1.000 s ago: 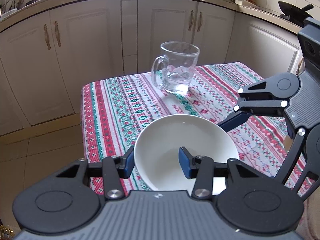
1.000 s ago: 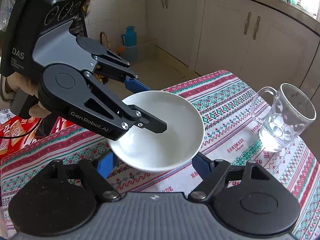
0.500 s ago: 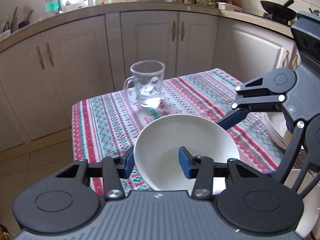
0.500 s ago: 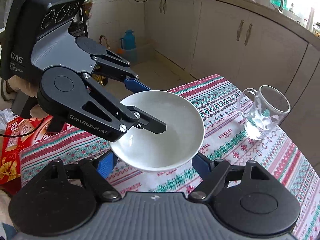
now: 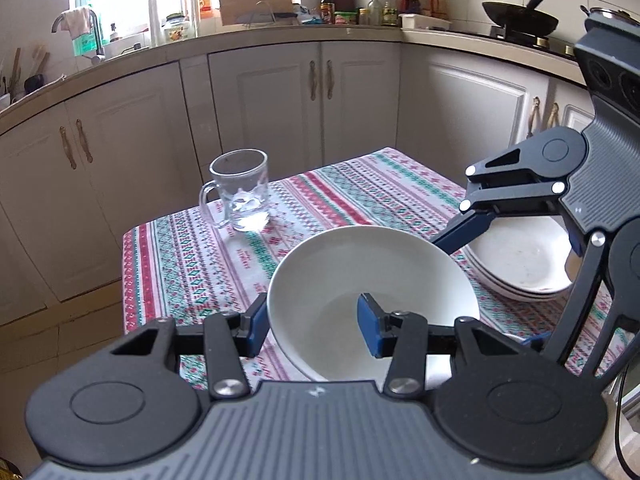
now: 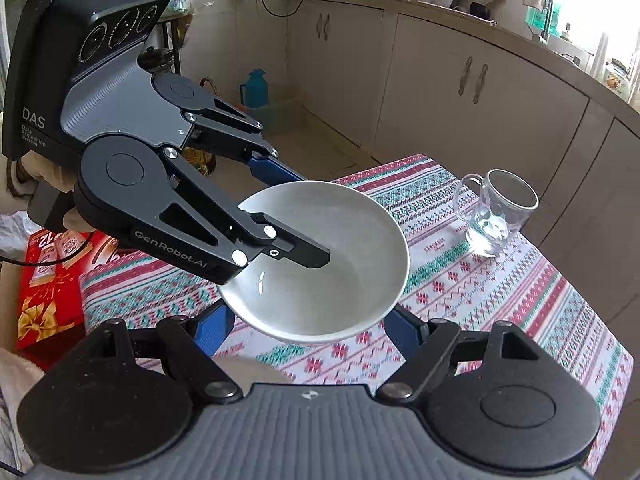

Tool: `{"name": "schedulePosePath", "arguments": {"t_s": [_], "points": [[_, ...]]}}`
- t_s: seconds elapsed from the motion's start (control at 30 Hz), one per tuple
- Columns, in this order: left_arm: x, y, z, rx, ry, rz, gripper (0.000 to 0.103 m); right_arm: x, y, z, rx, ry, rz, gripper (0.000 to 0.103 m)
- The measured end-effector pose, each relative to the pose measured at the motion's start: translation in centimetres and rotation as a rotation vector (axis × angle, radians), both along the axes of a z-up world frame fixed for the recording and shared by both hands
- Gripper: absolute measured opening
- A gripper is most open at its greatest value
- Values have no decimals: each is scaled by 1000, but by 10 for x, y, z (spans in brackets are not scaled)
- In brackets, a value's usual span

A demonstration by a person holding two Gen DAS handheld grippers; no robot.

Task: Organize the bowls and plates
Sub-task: 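Carry the pink-print bowl with the left gripper onto the bowls in the right gripper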

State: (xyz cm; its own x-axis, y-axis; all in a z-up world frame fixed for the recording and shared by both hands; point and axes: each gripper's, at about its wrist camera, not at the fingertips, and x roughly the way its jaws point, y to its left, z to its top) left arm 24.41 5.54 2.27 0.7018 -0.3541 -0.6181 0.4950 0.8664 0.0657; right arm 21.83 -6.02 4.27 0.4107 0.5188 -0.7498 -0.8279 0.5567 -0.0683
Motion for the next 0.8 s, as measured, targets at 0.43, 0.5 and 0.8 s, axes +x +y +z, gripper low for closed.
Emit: {"name": "schedulePosePath", "arguments": {"t_s": [0.43,0.5,0.8], "points": [[-43,-33,5,18,-14,-33,45,-46,-32,8,3,-21,-23,85],[-49,-37,3,16,-10,-38,45,-49,-35,8,4,-16,-27,85],[-67,-47,-5,15,13,-46,45,-71,-44,7,-3,0,-29,85]]}}
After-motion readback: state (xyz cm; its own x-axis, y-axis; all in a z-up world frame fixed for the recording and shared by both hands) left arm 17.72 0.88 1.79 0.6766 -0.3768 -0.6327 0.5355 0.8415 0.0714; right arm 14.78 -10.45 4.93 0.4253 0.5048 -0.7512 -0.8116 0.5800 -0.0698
